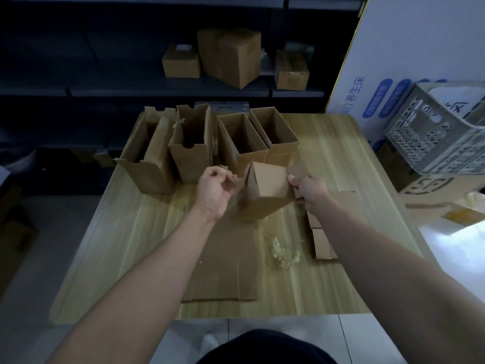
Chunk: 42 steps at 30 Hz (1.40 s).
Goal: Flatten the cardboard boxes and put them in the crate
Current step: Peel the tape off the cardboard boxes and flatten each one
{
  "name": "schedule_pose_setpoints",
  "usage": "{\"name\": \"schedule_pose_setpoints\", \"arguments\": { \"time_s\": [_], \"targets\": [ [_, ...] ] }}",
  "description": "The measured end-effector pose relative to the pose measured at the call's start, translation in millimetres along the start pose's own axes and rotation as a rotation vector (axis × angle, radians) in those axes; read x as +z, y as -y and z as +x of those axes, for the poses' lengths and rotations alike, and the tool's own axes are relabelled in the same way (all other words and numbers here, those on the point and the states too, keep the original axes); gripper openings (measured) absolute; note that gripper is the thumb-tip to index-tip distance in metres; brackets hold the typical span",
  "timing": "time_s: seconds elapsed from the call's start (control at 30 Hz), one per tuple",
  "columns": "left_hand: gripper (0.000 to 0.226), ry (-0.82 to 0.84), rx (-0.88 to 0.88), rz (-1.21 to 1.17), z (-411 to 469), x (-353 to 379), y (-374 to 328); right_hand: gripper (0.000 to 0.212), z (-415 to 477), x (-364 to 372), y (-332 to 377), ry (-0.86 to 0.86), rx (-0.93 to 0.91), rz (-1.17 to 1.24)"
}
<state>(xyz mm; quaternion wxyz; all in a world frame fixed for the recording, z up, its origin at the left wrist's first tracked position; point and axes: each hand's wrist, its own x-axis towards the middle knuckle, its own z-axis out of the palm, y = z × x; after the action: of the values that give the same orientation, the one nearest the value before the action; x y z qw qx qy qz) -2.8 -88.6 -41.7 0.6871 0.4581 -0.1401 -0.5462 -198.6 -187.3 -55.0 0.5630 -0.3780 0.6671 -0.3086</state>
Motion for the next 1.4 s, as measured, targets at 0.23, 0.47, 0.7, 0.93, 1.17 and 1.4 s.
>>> {"name": "schedule_pose_setpoints", "arguments": {
  "time_s": [0.23, 0.47, 0.7, 0.93, 1.17, 1.4],
  "targets": [
    [0.015, -0.161, -0.140, 0.059, 6.3, -6.3, -11.9, 0.058, 0.2, 12.8, -3.2, 0.051, 0.026, 0.006],
    [0.031, -0.171, -0.120, 1.045, 9.6, -23.7, -14.6, 0.053, 3.2, 35.8, -12.5, 0.113, 0.052, -0.007],
    [0.014, -0.211, -0.090, 1.124, 8.5, -48.0, -16.3, 0.076, -5.4, 58.7, -14.0, 0.104, -0.337, -0.595],
    [0.017, -0.157, -0.035, 1.026, 15.0, -43.5, -12.2, 0.126, -34.5, 99.1, 17.5, 0.588, -0.822, -1.486],
    [0.018, -0.091, -0.032, 1.023, 13.4, -53.9, -12.7, 0.122, -30.0, 92.4, 16.1, 0.391, -0.941, -1.489],
    [0.015, -0.137, 0.064, 1.195, 16.5, -51.1, -8.8, 0.118, -20.6, 68.3, 28.2, 0.418, -0.978, -1.285]
  ]
}}
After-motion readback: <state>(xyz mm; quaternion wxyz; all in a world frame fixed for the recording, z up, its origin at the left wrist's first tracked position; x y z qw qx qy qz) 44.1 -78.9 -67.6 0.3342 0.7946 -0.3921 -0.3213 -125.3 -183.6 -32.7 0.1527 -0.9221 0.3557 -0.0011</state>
